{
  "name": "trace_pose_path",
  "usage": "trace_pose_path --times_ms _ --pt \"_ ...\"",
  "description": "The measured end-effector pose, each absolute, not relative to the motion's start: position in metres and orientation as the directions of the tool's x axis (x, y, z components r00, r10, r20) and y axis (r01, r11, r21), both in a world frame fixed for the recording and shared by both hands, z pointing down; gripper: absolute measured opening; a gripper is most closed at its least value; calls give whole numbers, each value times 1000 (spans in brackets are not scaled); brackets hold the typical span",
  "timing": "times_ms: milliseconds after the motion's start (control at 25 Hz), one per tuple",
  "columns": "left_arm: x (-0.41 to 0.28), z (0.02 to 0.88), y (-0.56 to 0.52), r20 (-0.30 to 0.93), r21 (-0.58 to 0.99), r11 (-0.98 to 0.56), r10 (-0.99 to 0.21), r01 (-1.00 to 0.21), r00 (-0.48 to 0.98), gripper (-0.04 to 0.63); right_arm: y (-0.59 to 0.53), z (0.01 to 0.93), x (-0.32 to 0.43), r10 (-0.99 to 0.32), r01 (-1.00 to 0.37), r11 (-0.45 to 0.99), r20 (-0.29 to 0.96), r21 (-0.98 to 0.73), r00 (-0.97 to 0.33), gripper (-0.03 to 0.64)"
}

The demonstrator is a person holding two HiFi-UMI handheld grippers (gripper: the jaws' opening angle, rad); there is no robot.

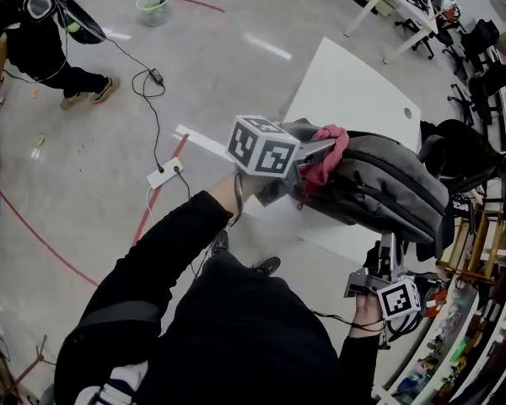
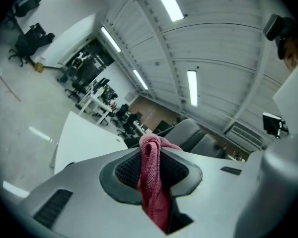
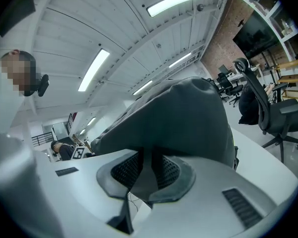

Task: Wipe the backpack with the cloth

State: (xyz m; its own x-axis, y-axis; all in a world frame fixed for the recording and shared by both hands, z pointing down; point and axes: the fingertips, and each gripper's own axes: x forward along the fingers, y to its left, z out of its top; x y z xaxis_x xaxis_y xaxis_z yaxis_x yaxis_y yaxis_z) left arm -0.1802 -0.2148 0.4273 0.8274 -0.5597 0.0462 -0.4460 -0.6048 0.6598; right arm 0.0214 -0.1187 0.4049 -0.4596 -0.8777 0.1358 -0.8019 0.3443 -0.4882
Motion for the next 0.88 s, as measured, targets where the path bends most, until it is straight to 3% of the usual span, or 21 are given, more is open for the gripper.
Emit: trace_pose_path --times_ms 240,400,520,760,880 --pt "-177 561 -230 354 601 -459 -582 -655 732 94 -120 421 23 -865 -787 353 144 -506 -481 60" --pt "-199 616 -219 475 588 -340 -590 -734 654 94 -122 432 37 -846 -758 381 130 -529 -516 60" --pt "-203 590 -215 423 620 -326 -627 -714 654 94 -125 437 50 -836 -732 400 107 -552 -538 60" --pt "-172 403 -223 102 523 -556 -712 -646 695 94 -131 447 52 -792 -658 459 60 -597 -607 60" --pt "-164 390 -229 130 465 -545 -738 -698 662 94 -129 445 55 -767 -620 481 45 -620 -640 60"
